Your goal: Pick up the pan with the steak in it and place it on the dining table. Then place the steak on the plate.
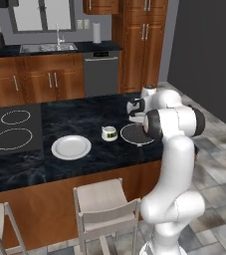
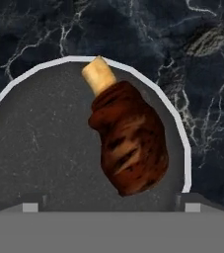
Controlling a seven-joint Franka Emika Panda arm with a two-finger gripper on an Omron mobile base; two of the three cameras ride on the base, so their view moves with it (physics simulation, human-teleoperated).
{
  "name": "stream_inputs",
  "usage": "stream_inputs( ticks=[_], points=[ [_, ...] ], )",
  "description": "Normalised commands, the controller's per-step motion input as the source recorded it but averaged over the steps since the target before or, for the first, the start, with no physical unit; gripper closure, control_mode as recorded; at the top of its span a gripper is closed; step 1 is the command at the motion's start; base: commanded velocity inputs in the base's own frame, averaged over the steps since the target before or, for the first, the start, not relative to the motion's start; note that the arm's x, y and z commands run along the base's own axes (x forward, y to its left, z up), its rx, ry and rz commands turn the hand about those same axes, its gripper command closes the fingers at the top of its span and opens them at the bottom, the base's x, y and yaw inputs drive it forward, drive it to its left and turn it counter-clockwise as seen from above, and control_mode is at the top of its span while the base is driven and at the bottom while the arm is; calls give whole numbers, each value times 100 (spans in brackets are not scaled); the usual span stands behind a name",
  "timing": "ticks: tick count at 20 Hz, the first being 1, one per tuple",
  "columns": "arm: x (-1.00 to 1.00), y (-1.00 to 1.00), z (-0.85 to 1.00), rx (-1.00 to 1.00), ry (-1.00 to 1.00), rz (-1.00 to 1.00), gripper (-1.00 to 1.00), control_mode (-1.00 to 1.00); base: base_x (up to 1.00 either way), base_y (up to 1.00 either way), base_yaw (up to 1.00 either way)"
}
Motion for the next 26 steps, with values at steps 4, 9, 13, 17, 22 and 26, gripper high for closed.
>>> stream_inputs(
  ticks=[4, 9, 13, 17, 22, 26],
  points=[
    [43, -21, -12, 0, 0, 10, -100, -100, 0, 0, 0],
    [28, -15, -14, -1, 0, 13, -100, -100, 0, 0, 0],
    [0, 0, 0, -3, 0, 1, -100, -100, 0, 0, 0],
    [0, 0, -8, -2, 1, 4, -100, -100, 0, 0, 0],
    [1, 0, -15, 0, 4, 7, -100, -100, 0, 0, 0],
    [0, 0, -18, -1, 3, 5, -100, -100, 0, 0, 0]
  ],
)
